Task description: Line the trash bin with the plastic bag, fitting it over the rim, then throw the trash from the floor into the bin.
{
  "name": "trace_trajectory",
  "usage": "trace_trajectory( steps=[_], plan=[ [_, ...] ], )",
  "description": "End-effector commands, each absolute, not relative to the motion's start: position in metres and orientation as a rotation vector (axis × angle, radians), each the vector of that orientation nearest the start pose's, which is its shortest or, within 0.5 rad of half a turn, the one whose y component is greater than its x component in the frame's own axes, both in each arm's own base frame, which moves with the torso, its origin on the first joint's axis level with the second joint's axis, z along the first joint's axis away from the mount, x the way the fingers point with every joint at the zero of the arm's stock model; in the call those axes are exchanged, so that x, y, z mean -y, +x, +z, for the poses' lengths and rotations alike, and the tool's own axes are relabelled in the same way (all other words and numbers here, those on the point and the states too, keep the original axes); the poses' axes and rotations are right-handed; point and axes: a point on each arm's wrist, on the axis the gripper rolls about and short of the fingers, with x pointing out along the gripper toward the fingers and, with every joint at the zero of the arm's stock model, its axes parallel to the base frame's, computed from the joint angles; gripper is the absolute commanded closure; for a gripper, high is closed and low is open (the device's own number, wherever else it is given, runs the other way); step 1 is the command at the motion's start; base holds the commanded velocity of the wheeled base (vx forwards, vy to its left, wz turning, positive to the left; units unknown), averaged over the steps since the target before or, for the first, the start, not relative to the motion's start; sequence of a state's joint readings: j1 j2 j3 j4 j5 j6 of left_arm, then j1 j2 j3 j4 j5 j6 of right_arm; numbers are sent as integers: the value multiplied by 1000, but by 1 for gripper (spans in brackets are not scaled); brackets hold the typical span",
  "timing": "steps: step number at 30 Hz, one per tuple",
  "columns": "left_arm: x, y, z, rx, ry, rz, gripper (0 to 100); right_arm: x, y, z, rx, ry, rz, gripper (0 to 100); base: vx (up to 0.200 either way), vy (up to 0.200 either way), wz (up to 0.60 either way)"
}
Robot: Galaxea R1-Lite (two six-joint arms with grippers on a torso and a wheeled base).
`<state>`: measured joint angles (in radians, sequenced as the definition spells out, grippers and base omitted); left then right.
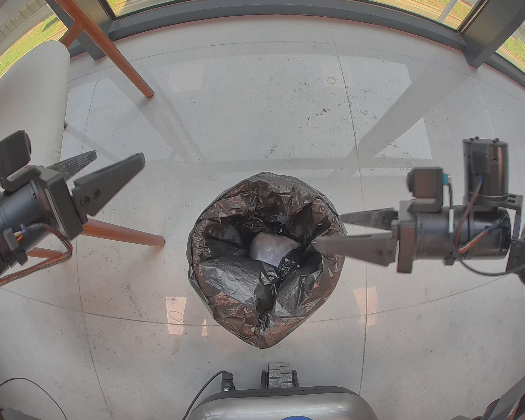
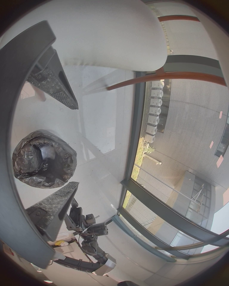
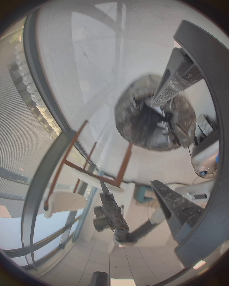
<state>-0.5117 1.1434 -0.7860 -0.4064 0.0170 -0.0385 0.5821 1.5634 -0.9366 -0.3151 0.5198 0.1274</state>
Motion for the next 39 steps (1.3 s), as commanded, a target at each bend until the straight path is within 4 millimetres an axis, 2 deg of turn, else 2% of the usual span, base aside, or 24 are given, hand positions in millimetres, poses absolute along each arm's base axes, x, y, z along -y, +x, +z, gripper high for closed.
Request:
trace_trajectory(
  steps=[1,2,3,5,6,7,8,12,13,14,19,22,23,26,27,28,29,30,32,35,39],
  plan=[
    [68,127,316,163,-93,-397,0,-92,200,267,-212,149,791,0,0,0,0],
    [63,124,320,183,-112,-318,0,-78,191,272,-184,166,714,0,0,0,0],
    [62,122,321,188,-120,-294,0,-74,188,272,-178,172,690,0,0,0,0],
    [47,104,326,233,-215,-95,0,-41,152,268,-129,245,484,0,0,0,0],
    [46,103,326,236,-220,-90,0,-39,151,267,-129,248,473,0,0,0,0],
    [38,90,324,258,-273,-51,0,-28,127,257,-108,275,383,0,0,0,0],
    [34,83,321,265,-288,-41,0,-22,112,247,-96,278,336,0,0,0,0],
    [13,49,306,314,-319,15,0,-10,58,209,-31,252,235,0,0,0,0],
    [13,49,306,314,-319,15,0,-10,58,209,-31,252,235,0,0,0,0],
    [5,37,298,332,-322,69,0,-6,39,190,-1,224,190,0,0,0,0],
    [-10,5,266,313,-281,200,0,-2,4,141,79,56,126,0,0,0,0],
    [-14,-10,235,247,-241,290,0,-1,-9,108,124,-35,85,0,0,0,0],
    [-15,-14,224,226,-229,318,0,-1,-15,103,140,-54,67,0,0,0,0],
    [-15,-24,180,136,-189,385,0,-1,-24,81,37,-70,6,0,0,0,0],
    [-15,-25,174,125,-185,391,0,0,-24,81,26,-66,-10,0,0,0,0],
    [-16,-29,151,86,-169,394,0,1,-24,81,21,-53,-73,0,0,0,0],
    [-16,-32,138,70,-164,386,0,2,-24,81,24,-40,-94,0,0,0,0],
    [-16,-31,122,45,-157,380,0,2,-24,81,20,-31,-94,0,0,0,0],
    [-15,-24,102,0,-157,378,0,2,-24,81,17,-30,-88,0,0,0,0],
    [-13,-17,85,-13,-151,366,0,1,-24,80,23,5,-69,0,0,0,0],
    [-11,-15,84,-10,-166,257,0,0,-23,75,0,29,-9,0,0,0,0]
  ],
)
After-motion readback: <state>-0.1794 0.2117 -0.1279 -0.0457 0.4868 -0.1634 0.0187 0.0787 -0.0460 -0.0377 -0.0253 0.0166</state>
